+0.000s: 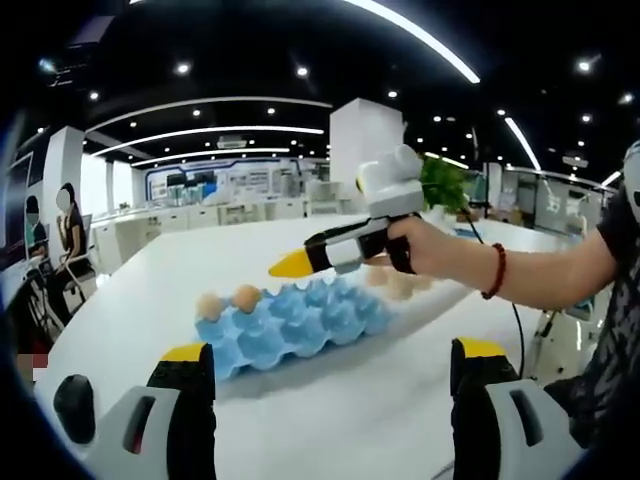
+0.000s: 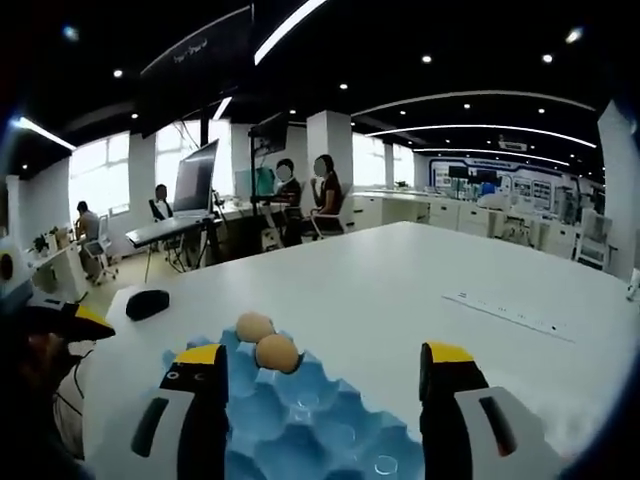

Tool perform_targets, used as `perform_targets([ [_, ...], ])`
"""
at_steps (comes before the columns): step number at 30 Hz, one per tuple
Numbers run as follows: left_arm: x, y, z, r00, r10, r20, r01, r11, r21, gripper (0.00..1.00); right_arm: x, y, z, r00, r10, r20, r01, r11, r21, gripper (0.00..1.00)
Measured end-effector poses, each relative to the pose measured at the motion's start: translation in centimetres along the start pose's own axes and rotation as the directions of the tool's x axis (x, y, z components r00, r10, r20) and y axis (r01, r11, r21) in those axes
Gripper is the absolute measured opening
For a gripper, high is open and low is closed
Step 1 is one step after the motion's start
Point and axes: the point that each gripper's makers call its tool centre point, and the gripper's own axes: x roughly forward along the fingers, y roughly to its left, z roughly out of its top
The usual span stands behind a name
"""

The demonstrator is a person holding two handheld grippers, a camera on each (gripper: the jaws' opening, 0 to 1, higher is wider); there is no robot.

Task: Place the egg into an empty slot of the egg tray after lifting it from the table, then release the egg inside the slot.

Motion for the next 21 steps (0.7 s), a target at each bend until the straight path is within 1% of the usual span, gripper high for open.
perform_targets([
  [4,0.0,0.0,0.0,1.0,-0.001,0.004,0.001,1.0,-0.001,1.0,-1.0,-0.4,-0.4,1.0,-0.02,0.001,0.02,1.0,0.01,0.81],
  [8,0.1,-0.3,-0.1,1.0,-0.007,0.004,0.007,1.0,0.003,1.0,-1.8,-1.3,-0.5,0.999,-0.041,0.003,0.041,0.999,0.023,0.81],
  [12,0.1,-0.4,-0.1,1.0,-0.012,-0.003,0.012,1.0,0.008,1.0,-2.6,-2.1,-0.4,0.998,-0.054,0.015,0.053,0.998,0.029,0.8],
  [18,-0.1,0.0,0.0,1.0,-0.004,0.004,0.004,1.0,0.002,1.0,-3.8,-3.1,-0.2,0.997,-0.076,0.026,0.075,0.997,0.027,0.8],
  [21,-0.1,0.3,-0.1,1.0,0.004,-0.002,-0.004,1.0,0.01,1.0,-4.3,-3.8,-0.3,0.995,-0.099,0.023,0.099,0.995,0.024,0.8],
])
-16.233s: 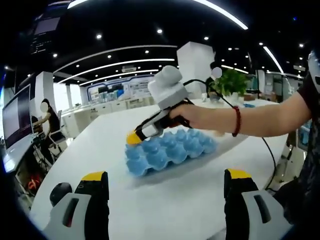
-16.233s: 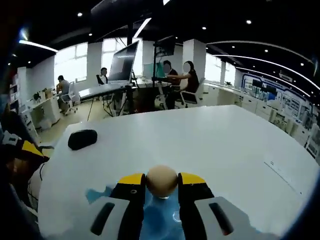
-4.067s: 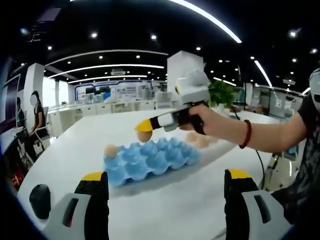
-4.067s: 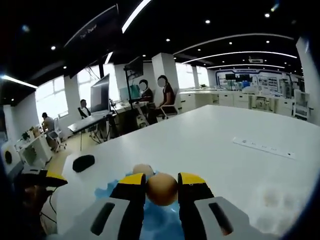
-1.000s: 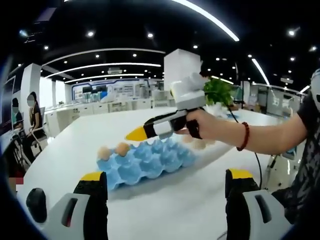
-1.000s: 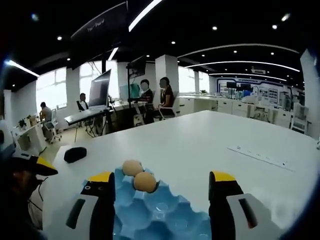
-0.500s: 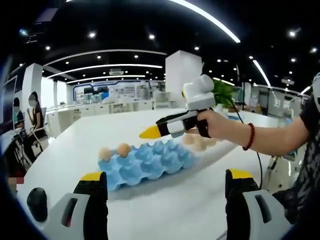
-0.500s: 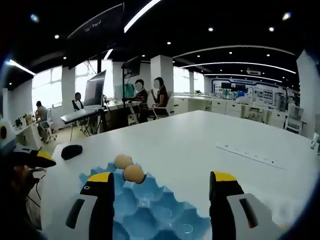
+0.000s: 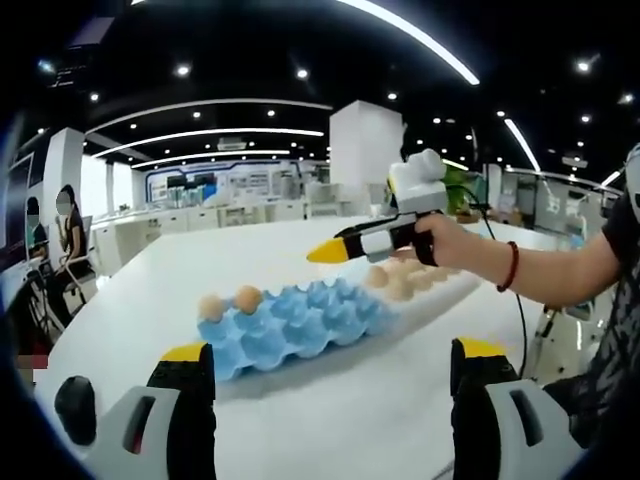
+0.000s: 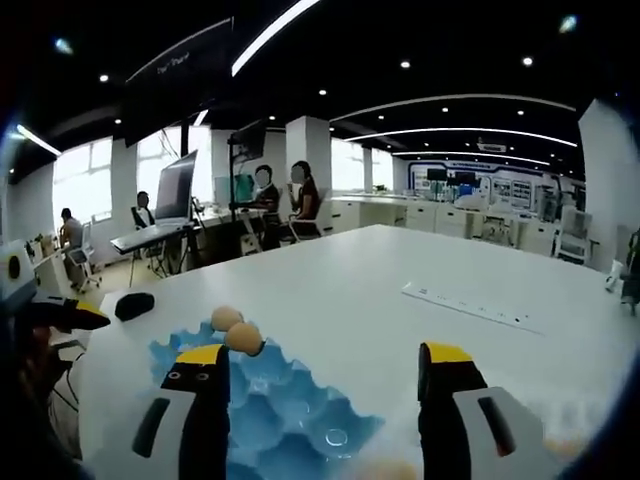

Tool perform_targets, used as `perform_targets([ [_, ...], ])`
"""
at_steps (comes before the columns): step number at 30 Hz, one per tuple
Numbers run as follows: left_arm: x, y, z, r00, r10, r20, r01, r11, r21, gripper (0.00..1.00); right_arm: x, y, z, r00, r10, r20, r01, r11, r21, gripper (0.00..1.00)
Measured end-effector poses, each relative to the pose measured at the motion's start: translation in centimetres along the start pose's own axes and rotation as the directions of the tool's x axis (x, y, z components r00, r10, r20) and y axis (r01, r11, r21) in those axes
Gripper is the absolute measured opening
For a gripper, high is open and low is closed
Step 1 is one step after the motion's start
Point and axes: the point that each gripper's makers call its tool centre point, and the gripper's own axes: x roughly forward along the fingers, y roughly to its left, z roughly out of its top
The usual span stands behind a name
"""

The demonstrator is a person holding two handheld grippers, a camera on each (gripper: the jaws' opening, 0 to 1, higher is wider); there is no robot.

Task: Place the egg into an empty slot of the egg tray after lifting it from the table, then release the egg inside the slot.

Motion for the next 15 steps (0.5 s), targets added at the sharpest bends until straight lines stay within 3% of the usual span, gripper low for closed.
perform_targets([
  [15,0.3,0.2,0.2,1.0,0.008,-0.002,-0.008,1.0,0.001,1.0,-2.3,-2.4,-0.5,0.999,-0.044,-0.014,0.044,0.999,0.019,0.79],
])
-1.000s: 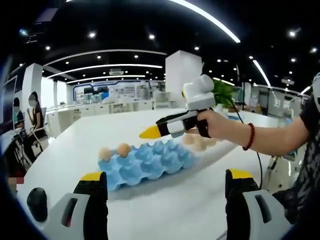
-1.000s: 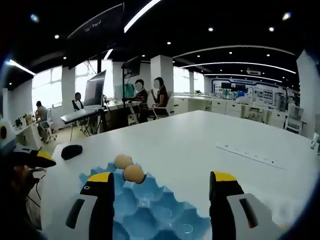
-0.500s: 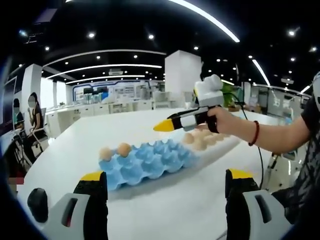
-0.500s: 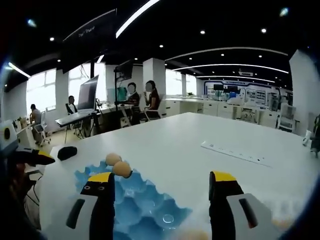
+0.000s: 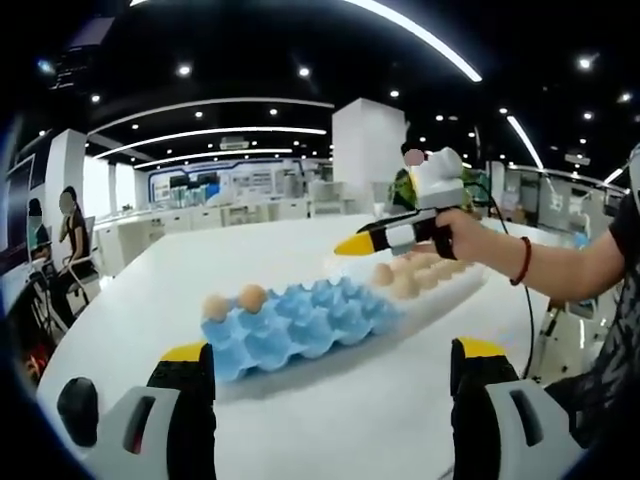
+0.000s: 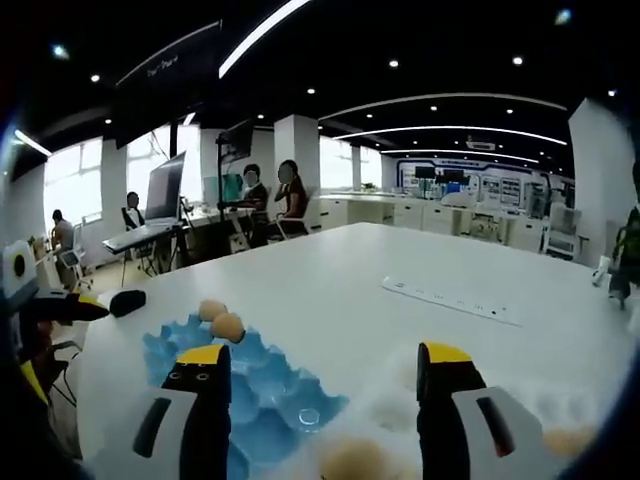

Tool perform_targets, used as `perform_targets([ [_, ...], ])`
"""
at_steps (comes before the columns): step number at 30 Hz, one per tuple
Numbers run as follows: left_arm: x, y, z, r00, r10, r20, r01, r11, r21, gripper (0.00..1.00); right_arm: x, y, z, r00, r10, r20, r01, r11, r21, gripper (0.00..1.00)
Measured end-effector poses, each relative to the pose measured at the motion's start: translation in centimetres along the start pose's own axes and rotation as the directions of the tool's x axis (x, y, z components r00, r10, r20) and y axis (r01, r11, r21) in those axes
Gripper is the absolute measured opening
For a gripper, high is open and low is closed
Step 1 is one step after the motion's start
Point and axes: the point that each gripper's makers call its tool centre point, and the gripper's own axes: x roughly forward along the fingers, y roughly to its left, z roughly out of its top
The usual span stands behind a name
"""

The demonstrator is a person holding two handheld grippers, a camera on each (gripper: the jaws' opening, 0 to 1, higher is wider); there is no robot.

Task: Place the egg into an empty slot of the egg tray after lifting it from the table, then release the egg inside the slot.

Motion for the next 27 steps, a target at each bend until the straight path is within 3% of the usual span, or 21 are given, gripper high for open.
perform_targets([
  [12,0.7,-0.9,0.0,1.0,-0.018,-0.008,0.018,1.0,0.005,1.0,-1.4,-2.1,-1.3,0.999,-0.037,-0.017,0.037,0.999,0.001,0.77],
  [19,0.4,-0.8,0.8,1.0,-0.01,0.009,0.01,1.0,0.005,1.0,-2.3,-3.8,-0.8,0.996,-0.085,0.004,0.085,0.996,0.0,0.75],
  [27,1.2,-1.2,1.9,1.0,-0.014,0.008,0.013,1.0,0.019,1.0,-3.9,-5.8,-1.4,0.993,-0.121,0.003,0.12,0.993,0.021,0.73],
])
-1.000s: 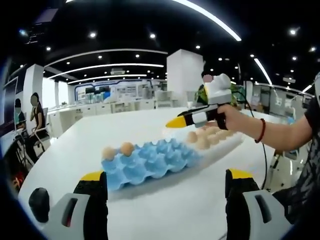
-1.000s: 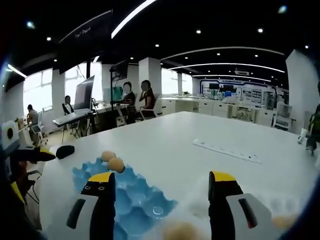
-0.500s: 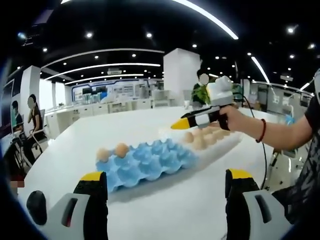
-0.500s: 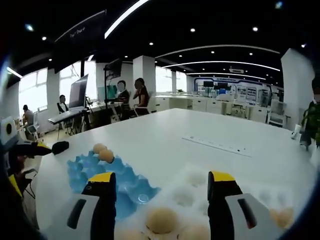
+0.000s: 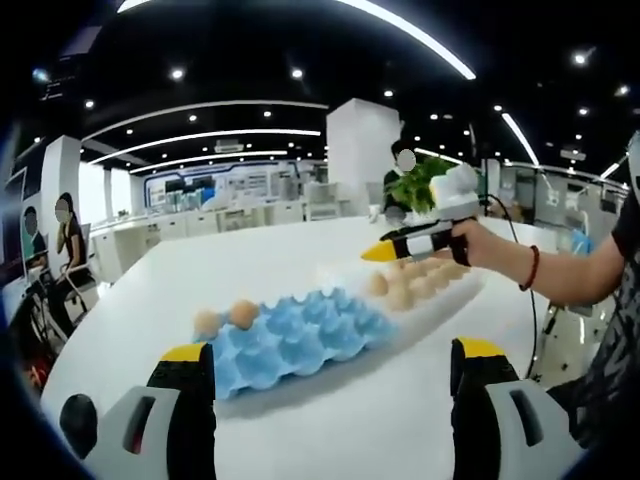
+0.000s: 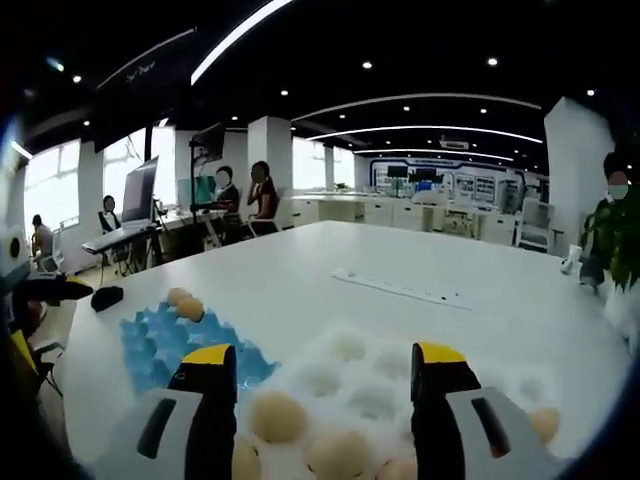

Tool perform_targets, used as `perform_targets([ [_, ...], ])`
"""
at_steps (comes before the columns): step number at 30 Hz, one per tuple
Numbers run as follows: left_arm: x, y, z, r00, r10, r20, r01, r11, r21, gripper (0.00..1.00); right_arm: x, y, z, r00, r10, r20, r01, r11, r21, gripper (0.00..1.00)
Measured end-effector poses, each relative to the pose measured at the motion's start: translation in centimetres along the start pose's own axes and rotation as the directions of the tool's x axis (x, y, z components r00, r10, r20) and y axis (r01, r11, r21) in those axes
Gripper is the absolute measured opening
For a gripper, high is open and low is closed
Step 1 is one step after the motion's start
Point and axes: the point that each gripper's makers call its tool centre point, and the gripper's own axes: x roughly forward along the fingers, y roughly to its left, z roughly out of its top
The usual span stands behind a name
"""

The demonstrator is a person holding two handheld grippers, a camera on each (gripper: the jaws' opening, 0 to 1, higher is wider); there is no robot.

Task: Place the egg into an empty slot of the egg tray after lifting it from the table, then release the egg inside the slot.

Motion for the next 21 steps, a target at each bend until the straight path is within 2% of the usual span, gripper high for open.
perform_targets([
  [3,0.2,-0.3,0.3,1.0,-0.002,-0.002,0.002,1.0,0.009,1.0,-0.7,-0.5,-0.5,1.0,-0.011,-0.006,0.011,1.0,0.011,0.72],
  [9,0.7,-0.7,0.9,1.0,-0.005,0.002,0.005,1.0,0.011,1.0,-1.4,-2.8,-1.2,0.999,-0.05,-0.012,0.05,0.998,0.043,0.67],
  [13,0.9,-1.0,1.3,1.0,-0.008,0.015,0.007,1.0,0.014,1.0,-1.7,-3.4,-1.6,0.998,-0.059,-0.011,0.059,0.997,0.058,0.65],
  [21,0.9,-1.1,0.9,1.0,-0.002,0.004,0.002,1.0,0.016,1.0,-2.2,-4.4,-2.9,0.994,-0.1,-0.039,0.103,0.991,0.081,0.55],
])
